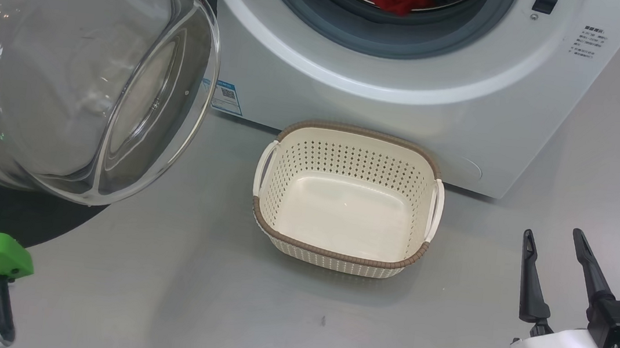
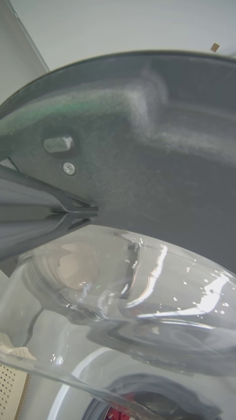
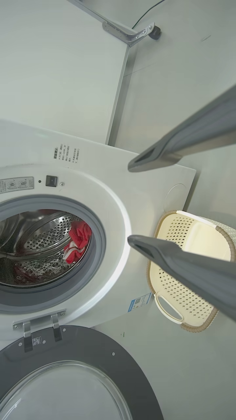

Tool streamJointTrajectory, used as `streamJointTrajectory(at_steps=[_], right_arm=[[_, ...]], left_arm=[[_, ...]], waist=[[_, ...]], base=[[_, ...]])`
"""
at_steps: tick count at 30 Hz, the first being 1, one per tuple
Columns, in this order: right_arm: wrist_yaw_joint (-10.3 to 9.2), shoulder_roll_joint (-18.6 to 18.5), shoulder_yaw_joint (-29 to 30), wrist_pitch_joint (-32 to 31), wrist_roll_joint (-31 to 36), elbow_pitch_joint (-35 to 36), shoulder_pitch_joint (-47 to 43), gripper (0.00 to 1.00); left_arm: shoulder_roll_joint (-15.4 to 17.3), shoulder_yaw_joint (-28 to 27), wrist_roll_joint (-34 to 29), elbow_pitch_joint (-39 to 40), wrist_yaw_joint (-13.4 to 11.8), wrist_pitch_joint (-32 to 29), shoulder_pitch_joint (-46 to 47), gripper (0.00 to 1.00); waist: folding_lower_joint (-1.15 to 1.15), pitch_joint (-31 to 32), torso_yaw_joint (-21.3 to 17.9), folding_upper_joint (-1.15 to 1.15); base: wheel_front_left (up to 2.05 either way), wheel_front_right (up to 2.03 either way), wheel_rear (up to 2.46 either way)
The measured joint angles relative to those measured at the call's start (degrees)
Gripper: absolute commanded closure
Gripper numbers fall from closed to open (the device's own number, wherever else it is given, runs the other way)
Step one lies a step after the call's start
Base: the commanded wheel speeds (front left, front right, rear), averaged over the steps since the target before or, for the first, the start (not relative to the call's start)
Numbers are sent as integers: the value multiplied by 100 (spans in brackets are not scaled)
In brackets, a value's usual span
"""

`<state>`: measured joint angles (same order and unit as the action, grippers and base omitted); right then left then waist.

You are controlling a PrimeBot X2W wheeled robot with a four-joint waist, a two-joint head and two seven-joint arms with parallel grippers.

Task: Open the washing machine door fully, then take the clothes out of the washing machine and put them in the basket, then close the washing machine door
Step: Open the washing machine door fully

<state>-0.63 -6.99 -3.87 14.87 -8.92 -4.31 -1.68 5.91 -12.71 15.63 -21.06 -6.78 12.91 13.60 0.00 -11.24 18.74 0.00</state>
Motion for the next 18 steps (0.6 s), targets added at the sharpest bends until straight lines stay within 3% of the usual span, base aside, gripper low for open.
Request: streamJointTrajectory(at_steps=[18], right_arm=[[57,66,-12,0,1,-102,1,0]], left_arm=[[-319,503,-149,500,5,148,-372,100]], waist=[[0,179,16,0]], base=[[0,0,0]])
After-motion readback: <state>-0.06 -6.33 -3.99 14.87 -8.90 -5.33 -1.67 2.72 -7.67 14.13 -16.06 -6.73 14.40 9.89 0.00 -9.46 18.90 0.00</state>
